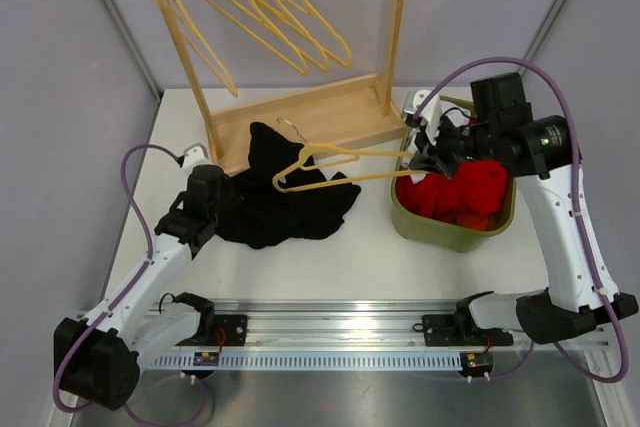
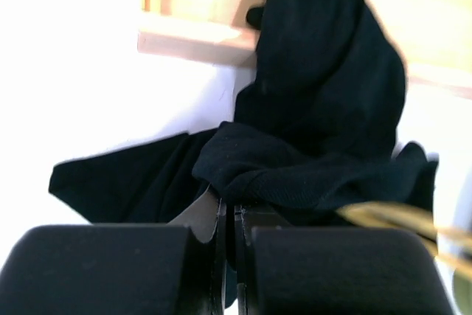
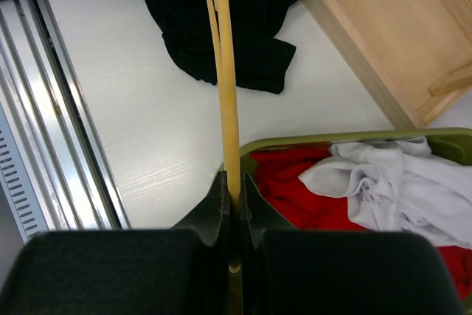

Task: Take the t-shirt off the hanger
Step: Remove the tshirt from the hanger

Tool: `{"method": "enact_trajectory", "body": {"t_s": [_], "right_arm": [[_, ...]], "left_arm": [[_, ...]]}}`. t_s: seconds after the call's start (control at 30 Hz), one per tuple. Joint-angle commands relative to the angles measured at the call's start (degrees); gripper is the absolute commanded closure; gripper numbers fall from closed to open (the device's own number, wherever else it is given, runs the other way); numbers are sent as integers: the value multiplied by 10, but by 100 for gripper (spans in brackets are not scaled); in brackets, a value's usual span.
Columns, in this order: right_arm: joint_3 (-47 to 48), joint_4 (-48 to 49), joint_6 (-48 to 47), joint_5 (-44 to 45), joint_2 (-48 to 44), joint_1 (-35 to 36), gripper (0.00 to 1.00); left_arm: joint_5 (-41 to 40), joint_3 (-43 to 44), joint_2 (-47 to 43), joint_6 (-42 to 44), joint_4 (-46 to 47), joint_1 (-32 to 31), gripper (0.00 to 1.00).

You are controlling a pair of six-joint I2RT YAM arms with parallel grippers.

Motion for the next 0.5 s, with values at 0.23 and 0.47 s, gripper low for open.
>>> {"method": "enact_trajectory", "body": {"t_s": [0.23,0.47], "right_arm": [[38,-9,-13,-29,-34,-94,100],[-31,25,5,-58,-71,-171,100]], "left_arm": [[69,1,-25,28,13,10,92],[120,4,-102,105,4,10,28]]}}
